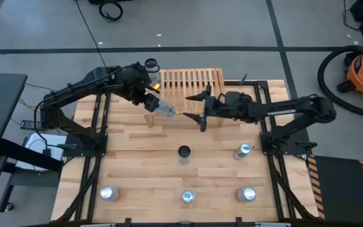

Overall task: Place canned beverage on shelf
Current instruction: Put the white-pink soda can on the shelf aligned with the other white-pink soda can

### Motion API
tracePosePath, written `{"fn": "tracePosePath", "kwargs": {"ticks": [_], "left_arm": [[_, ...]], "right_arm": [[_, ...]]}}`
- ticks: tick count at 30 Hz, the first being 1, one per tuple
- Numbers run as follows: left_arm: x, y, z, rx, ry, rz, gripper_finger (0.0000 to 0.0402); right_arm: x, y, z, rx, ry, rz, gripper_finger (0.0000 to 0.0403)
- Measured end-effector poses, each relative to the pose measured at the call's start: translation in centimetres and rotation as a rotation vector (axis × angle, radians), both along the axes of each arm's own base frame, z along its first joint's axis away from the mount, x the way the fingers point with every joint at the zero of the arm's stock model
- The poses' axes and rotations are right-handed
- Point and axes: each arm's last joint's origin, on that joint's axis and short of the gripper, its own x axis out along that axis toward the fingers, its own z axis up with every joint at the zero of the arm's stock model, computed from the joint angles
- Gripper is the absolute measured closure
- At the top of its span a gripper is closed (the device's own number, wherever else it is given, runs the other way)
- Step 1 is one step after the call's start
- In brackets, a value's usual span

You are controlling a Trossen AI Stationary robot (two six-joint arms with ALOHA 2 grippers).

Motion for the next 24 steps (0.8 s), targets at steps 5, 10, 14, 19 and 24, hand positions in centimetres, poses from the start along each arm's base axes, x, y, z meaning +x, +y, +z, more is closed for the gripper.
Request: {"fn": "tracePosePath", "kwargs": {"ticks": [5, 10, 14, 19, 24], "left_arm": [[0.5, 0.1, 0.4, -0.032, -0.078, 0.068, 0.0136], [0.9, 0.3, 0.8, -0.06, -0.148, 0.117, 0.0136], [0.9, 0.2, 0.7, -0.08, -0.144, 0.131, 0.0136], [0.9, 0.2, 0.7, -0.087, -0.145, 0.129, 0.0136], [1.1, 0.3, 0.5, -0.085, -0.132, 0.126, 0.0136]], "right_arm": [[2.3, -0.8, -0.7, -0.047, 0.044, -0.017, 0.0085], [4.2, -1.2, -1.1, -0.115, 0.074, -0.021, 0.0085], [5.1, -1.3, -0.9, -0.132, 0.072, -0.022, 0.0085], [5.7, -1.7, -0.3, -0.13, 0.081, -0.038, 0.0085], [5.8, -1.7, 0.4, -0.123, 0.092, -0.041, 0.0085]]}}
